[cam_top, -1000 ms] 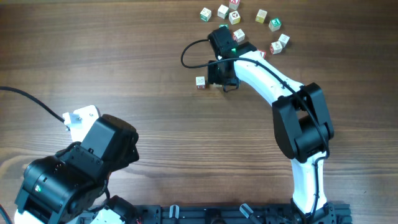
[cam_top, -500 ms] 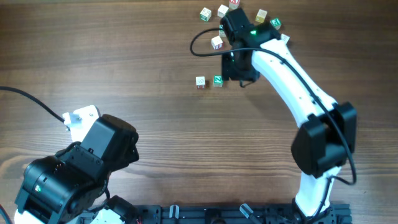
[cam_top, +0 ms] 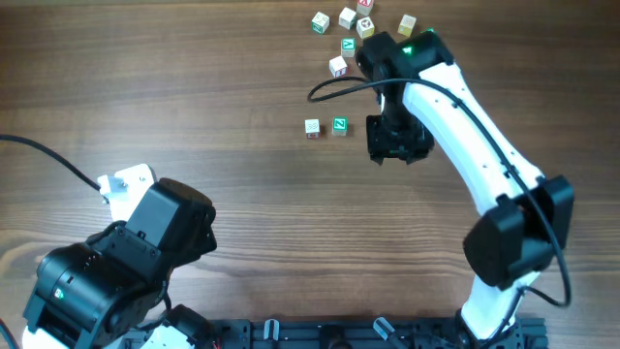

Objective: Form a horizontal line
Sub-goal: 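Open the right gripper and lift off the green Z block, then retract the right gripper toward the right side of the table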

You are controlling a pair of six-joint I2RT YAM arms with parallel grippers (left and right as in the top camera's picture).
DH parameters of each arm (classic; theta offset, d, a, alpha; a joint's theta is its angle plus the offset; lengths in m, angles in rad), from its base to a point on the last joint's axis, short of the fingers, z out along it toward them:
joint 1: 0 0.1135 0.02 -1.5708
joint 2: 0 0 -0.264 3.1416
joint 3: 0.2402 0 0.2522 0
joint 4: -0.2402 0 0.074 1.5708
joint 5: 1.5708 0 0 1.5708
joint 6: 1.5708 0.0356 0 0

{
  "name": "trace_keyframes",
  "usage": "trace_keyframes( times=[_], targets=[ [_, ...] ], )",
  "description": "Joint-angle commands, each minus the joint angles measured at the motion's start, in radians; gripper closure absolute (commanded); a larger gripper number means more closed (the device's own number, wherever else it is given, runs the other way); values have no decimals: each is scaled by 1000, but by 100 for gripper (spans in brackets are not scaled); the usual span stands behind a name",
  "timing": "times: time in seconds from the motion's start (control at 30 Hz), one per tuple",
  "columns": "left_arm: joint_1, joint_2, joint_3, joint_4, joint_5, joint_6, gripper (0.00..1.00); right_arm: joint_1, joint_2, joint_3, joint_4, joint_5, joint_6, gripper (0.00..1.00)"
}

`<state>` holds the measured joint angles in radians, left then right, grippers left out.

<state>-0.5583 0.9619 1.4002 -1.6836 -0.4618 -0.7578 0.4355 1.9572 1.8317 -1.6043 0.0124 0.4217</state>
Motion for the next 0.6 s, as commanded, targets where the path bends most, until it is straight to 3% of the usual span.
trace_keyframes(
  times=[0.0, 0.27, 0.47, 0.57],
  targets=[
    [0, -4, 3, 0, 1, -2, 0, 2, -132, 14, -5, 19, 26, 34],
    [0, -4, 3, 0, 1, -2, 0, 2, -369, 13, -4, -13, 75, 28],
    [0, -4, 3, 0, 1, -2, 0, 2, -548, 12, -4, -10, 106, 2],
    [0, -4, 3, 0, 1, -2, 0, 2, -640, 12, -4, -10, 106, 0]
  ],
)
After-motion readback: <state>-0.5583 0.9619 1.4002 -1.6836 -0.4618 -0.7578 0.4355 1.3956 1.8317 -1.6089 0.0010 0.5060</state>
